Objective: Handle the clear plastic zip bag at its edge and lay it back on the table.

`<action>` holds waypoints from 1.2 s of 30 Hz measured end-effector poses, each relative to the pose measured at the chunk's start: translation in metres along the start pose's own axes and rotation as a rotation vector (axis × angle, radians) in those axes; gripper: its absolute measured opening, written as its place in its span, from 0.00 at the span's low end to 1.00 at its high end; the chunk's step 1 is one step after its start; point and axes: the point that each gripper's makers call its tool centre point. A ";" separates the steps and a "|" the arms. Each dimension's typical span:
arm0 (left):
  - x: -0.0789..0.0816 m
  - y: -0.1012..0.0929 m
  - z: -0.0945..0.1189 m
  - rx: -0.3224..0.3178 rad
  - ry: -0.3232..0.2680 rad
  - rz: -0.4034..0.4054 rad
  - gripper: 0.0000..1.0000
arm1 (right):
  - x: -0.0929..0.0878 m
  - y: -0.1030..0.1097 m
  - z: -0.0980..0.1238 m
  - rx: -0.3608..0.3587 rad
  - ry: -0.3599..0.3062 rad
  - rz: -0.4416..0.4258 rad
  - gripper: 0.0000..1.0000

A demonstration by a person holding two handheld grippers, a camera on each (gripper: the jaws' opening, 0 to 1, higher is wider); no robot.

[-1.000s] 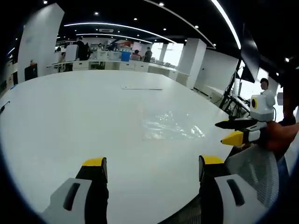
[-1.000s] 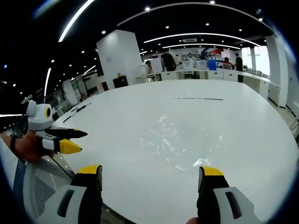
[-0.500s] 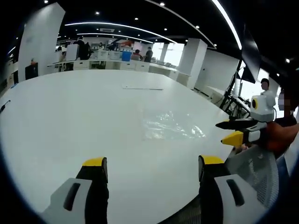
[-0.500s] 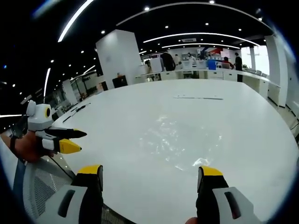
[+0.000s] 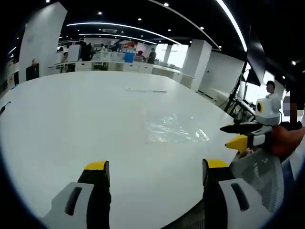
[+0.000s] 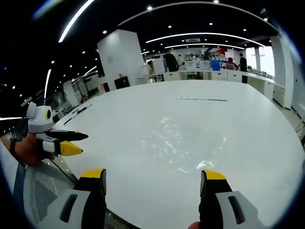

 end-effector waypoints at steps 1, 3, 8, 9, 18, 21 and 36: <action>0.000 0.000 0.000 -0.001 0.001 0.001 0.79 | 0.000 0.000 0.000 0.000 -0.001 -0.001 0.80; 0.000 0.000 0.000 -0.002 0.000 0.003 0.79 | 0.000 0.000 0.000 0.000 0.000 0.000 0.80; -0.001 0.001 -0.001 -0.004 0.001 0.003 0.79 | 0.001 0.003 0.002 0.007 0.005 -0.006 0.78; 0.000 0.000 -0.001 -0.005 0.000 0.004 0.79 | 0.001 0.004 0.002 0.007 0.006 -0.005 0.77; 0.000 0.001 0.001 0.000 -0.002 0.017 0.79 | 0.002 0.009 0.002 0.023 0.010 -0.003 0.75; 0.000 0.001 0.001 0.000 -0.002 0.018 0.79 | 0.001 0.012 0.001 0.030 0.018 0.004 0.75; -0.001 0.001 0.001 -0.005 0.001 0.029 0.78 | -0.003 0.014 -0.009 0.053 0.041 0.006 0.73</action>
Point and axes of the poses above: the point that each gripper's makers call its tool centre point, and the gripper's own axes: z roughly backward along the fingers, y roughly to its left, x roughly out of its top, and after that the axes turned 1 degree about -z, right-handed
